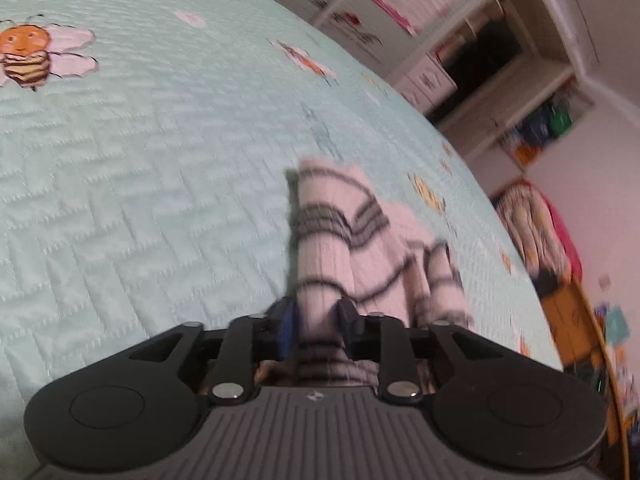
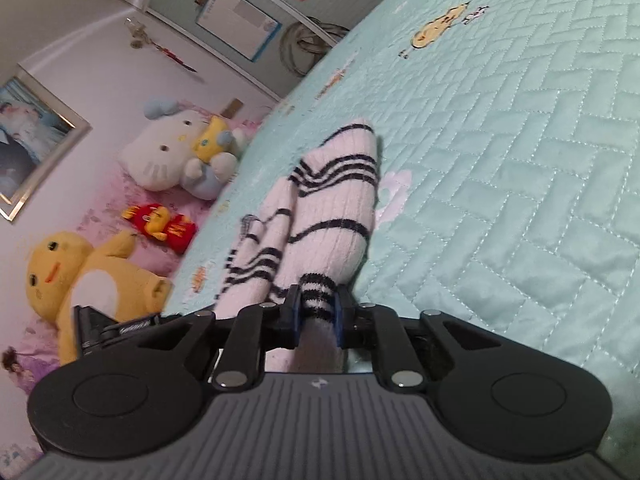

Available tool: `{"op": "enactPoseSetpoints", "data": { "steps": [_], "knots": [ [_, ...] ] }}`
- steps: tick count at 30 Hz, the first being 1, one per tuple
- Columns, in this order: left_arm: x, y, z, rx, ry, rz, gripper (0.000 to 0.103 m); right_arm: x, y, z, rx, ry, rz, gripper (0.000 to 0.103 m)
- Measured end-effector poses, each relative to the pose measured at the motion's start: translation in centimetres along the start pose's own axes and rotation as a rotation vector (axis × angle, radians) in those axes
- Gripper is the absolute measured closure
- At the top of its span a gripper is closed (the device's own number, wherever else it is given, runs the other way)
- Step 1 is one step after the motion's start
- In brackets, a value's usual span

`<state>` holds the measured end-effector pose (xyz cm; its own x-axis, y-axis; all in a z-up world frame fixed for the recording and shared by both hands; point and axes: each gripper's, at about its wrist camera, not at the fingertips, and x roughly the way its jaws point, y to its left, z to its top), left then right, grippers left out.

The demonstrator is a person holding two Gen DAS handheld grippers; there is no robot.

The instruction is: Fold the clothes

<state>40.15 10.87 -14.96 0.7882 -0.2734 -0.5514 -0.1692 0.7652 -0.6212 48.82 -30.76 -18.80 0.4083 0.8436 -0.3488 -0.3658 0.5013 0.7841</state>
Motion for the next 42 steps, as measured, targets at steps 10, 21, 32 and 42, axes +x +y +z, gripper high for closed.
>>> {"op": "enactPoseSetpoints", "data": {
  "steps": [10, 21, 32, 42],
  "knots": [
    [3.5, -2.0, 3.0, 0.217, 0.074, 0.061, 0.091, -0.2, -1.1, 0.1, 0.045, -0.012, 0.085, 0.086],
    [4.4, -0.1, 6.1, 0.038, -0.044, 0.046, 0.053, 0.1, -0.9, 0.0, 0.033, 0.0, 0.106, 0.085],
    [7.3, -5.1, 6.9, 0.277, 0.022, 0.24, 0.082, 0.3, -0.9, 0.0, 0.033, 0.005, 0.118, 0.085],
    [-1.2, -3.9, -0.5, 0.104, 0.079, 0.117, 0.038, 0.3, -0.9, 0.0, 0.036, 0.003, 0.119, 0.085]
  ]
}}
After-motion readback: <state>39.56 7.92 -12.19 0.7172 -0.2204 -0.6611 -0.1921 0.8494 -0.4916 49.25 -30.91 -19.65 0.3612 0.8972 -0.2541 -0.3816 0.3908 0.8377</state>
